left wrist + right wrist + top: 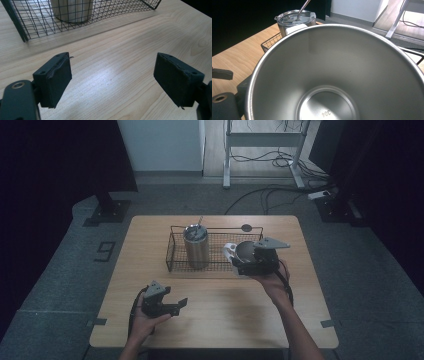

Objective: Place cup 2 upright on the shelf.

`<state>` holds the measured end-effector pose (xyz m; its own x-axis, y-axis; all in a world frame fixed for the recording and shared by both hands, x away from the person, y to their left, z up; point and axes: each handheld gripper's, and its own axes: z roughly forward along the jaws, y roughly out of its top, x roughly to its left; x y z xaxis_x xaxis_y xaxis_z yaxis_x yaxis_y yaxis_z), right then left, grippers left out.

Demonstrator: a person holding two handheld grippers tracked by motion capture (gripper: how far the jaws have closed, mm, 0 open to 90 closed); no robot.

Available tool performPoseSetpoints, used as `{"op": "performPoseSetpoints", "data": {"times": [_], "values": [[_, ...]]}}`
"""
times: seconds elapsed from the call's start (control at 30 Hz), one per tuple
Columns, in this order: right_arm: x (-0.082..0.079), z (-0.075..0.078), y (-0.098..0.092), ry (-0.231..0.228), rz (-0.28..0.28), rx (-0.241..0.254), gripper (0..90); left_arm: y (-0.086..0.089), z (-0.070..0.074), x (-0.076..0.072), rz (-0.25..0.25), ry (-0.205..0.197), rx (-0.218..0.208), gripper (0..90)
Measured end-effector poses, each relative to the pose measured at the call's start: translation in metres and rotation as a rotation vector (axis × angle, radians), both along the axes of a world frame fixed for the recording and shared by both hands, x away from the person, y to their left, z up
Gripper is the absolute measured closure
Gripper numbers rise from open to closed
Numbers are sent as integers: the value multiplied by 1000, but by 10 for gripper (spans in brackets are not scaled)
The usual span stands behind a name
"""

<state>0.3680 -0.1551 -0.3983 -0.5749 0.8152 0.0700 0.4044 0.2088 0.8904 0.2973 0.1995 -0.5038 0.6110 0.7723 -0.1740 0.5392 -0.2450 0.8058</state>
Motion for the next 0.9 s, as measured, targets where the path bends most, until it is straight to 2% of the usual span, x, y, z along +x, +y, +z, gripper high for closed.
{"op": "performPoseSetpoints", "data": {"times": [0.17,0.9], "values": [[7,0,1,10,0,6,63,-1,2,-1,-7,-8,-4,152],[33,6,4,1,-36,-6,63,-2,-2,1,-11,14,4,151]]}}
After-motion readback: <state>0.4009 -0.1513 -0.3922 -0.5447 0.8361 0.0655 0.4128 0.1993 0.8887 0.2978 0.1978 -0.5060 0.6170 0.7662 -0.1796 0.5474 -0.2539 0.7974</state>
